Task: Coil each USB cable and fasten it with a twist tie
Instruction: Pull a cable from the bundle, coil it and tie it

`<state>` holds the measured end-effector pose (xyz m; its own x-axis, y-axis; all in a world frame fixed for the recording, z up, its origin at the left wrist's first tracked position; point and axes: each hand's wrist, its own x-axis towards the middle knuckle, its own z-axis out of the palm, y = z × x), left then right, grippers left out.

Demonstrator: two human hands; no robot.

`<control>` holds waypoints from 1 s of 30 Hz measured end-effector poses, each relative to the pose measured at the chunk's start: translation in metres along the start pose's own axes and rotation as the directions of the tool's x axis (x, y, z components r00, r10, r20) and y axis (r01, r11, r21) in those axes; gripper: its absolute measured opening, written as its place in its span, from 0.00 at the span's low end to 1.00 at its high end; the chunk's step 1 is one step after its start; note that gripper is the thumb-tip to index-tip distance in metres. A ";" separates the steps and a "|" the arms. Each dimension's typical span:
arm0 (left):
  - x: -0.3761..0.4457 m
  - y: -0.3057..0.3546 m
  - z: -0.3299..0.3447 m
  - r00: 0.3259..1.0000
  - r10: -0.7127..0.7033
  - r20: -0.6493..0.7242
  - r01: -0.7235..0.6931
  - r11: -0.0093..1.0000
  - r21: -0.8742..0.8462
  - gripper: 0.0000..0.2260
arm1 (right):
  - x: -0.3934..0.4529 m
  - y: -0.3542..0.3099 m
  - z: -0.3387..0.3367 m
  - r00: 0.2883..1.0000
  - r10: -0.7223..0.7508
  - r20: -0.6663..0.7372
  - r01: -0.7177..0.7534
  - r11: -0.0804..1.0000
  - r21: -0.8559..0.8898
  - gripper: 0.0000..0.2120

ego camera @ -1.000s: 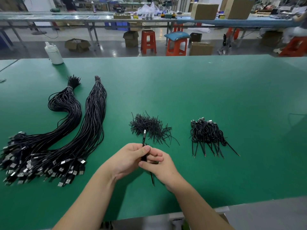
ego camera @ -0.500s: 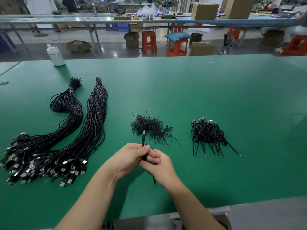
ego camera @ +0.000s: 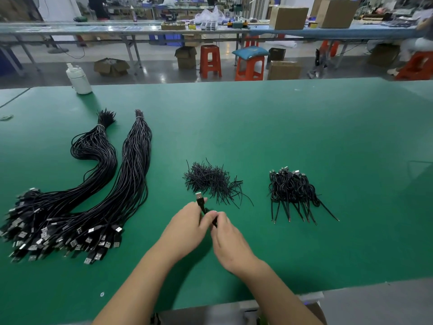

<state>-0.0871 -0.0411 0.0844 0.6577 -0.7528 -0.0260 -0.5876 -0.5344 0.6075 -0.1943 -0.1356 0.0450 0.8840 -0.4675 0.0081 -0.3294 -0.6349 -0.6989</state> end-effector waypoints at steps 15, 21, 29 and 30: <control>0.025 -0.001 -0.011 0.993 0.115 0.032 -0.118 0.987 0.105 0.09 | 0.003 -0.003 0.005 0.991 0.047 0.122 -0.080 0.956 0.281 0.14; 0.034 -0.001 0.002 0.995 0.054 0.084 -0.056 0.998 0.022 0.09 | 0.007 0.007 0.002 0.993 0.025 0.113 -0.025 1.000 -0.003 0.14; 0.058 -0.026 0.025 0.967 -0.242 -0.081 0.214 0.941 -0.261 0.06 | 0.023 0.040 -0.001 0.951 0.254 -0.177 -0.203 0.943 0.265 0.14; 0.060 -0.029 0.031 0.960 -0.247 -0.130 0.220 0.957 -0.191 0.06 | 0.023 0.043 -0.001 0.945 0.278 -0.171 -0.221 0.931 0.292 0.14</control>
<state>-0.0452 -0.0828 0.0410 0.8376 -0.5415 -0.0719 -0.3275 -0.6032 0.7273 -0.1879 -0.1740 0.0156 0.6873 -0.7235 -0.0647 -0.4052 -0.3079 -0.8608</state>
